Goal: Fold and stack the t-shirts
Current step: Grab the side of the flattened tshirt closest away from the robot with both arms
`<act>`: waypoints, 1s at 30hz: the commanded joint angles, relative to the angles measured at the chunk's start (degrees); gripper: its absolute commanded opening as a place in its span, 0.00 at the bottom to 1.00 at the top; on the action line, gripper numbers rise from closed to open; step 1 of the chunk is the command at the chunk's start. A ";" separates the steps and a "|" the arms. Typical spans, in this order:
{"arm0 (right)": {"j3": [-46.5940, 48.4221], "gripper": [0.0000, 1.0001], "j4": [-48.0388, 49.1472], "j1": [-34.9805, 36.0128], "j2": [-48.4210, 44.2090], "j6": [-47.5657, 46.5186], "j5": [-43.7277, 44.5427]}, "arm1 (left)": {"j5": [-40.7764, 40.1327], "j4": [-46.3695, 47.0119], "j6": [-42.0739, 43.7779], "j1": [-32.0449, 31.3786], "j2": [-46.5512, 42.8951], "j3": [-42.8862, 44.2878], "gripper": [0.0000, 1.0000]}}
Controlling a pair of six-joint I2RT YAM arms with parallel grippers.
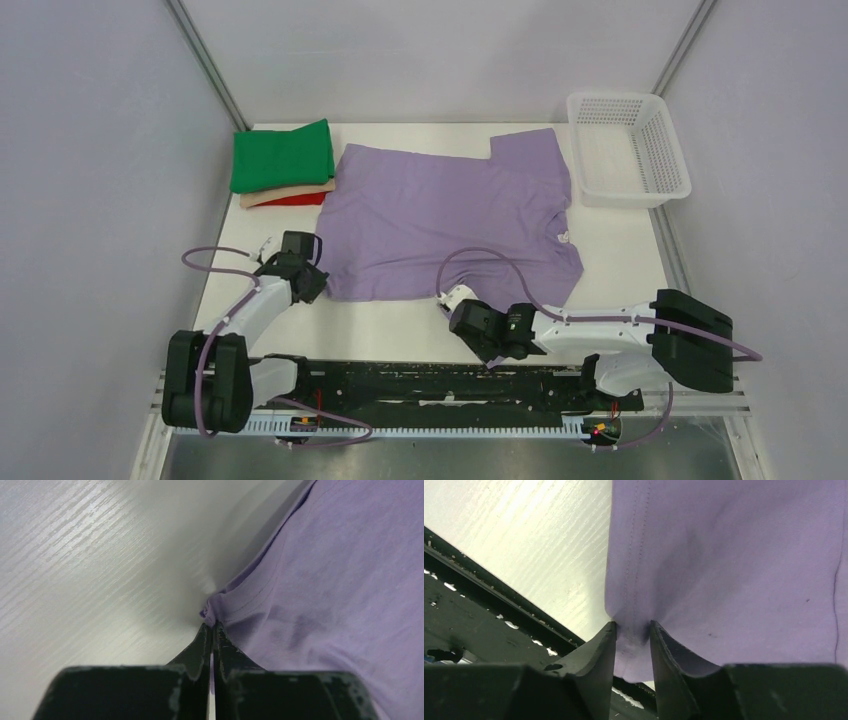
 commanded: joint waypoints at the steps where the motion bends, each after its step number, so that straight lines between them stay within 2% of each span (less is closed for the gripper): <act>1: -2.05 0.30 -3.69 -0.21 -0.35 -0.27 1.14 | -1.65 -3.07 1.42 -0.15 -2.54 0.00 0.02; 2: -2.56 0.26 -3.67 -0.22 -0.87 -0.70 0.20 | -1.75 -3.65 1.51 -0.13 -3.08 0.13 0.02; 4: -3.85 0.05 -3.59 -0.19 -1.92 -1.03 -1.32 | -2.02 -4.28 1.57 -0.13 -4.34 0.03 0.02; 5: -4.49 0.00 -3.63 -0.21 -2.23 -1.00 -1.65 | -2.07 -4.35 1.69 -0.13 -4.93 -0.11 0.02; 11: -4.84 0.00 -7.39 -0.21 -5.29 -4.60 -6.56 | -1.74 -8.17 1.77 -0.13 -7.81 0.43 0.02; 17: -5.00 0.00 -10.99 -0.20 -13.87 -8.03 -20.55 | -2.74 -15.16 0.01 -0.15 -14.85 0.05 0.02; 21: -5.21 0.00 -13.84 0.27 -18.03 -9.66 -26.68 | -2.86 -19.48 -2.16 -0.21 -21.49 -1.68 0.02; 30: -3.48 0.00 -18.65 0.34 -24.12 -8.93 -28.43 | -4.17 -27.60 -3.91 -0.45 -33.00 -1.82 0.02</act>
